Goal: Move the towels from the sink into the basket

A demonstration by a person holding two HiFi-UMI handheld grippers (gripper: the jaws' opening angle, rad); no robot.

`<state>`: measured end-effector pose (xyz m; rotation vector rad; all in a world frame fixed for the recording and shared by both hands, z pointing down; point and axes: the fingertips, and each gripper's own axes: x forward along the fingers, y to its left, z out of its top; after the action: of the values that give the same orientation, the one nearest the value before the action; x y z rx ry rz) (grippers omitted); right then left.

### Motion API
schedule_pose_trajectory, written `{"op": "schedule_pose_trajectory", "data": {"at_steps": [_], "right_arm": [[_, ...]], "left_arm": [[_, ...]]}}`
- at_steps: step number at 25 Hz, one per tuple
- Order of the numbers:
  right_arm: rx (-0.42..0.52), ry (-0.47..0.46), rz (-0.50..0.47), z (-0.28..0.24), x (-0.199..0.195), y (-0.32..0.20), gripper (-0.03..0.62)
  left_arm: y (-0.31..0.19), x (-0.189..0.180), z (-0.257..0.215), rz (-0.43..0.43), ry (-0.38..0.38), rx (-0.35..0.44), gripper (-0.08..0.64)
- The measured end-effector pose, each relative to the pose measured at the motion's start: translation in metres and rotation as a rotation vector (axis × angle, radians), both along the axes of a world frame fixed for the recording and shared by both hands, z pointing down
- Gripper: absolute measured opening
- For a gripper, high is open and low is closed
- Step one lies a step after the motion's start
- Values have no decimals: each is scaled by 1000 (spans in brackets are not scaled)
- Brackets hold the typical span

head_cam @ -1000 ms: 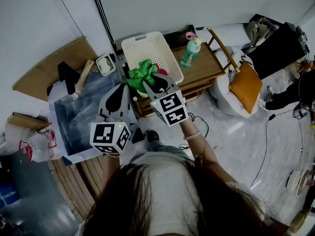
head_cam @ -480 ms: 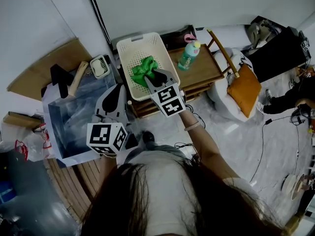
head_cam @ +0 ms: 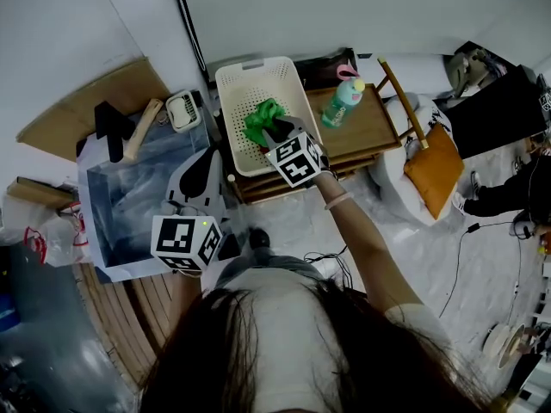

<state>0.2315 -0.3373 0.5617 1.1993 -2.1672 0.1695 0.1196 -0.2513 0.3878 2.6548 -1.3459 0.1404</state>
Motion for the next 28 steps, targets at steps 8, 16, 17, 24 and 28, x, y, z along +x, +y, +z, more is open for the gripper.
{"op": "schedule_pose_trajectory", "data": {"at_steps": [8, 16, 17, 24, 28], "right_arm": [[-101, 91, -32, 47, 0, -19, 126], [-207, 152, -10, 84, 9, -21, 144], [-211, 149, 1, 84, 10, -22, 144], [-161, 50, 59, 54, 8, -14, 152], [-116, -9, 84, 31, 3, -2, 152]], "left_arm": [[4, -3, 6, -11, -17, -7, 9], [9, -12, 9, -41, -30, -18, 9], [10, -13, 9, -43, -32, -18, 9], [22, -19, 4, -51, -36, -8, 9], [33, -21, -2, -43, -33, 7, 9]]}}
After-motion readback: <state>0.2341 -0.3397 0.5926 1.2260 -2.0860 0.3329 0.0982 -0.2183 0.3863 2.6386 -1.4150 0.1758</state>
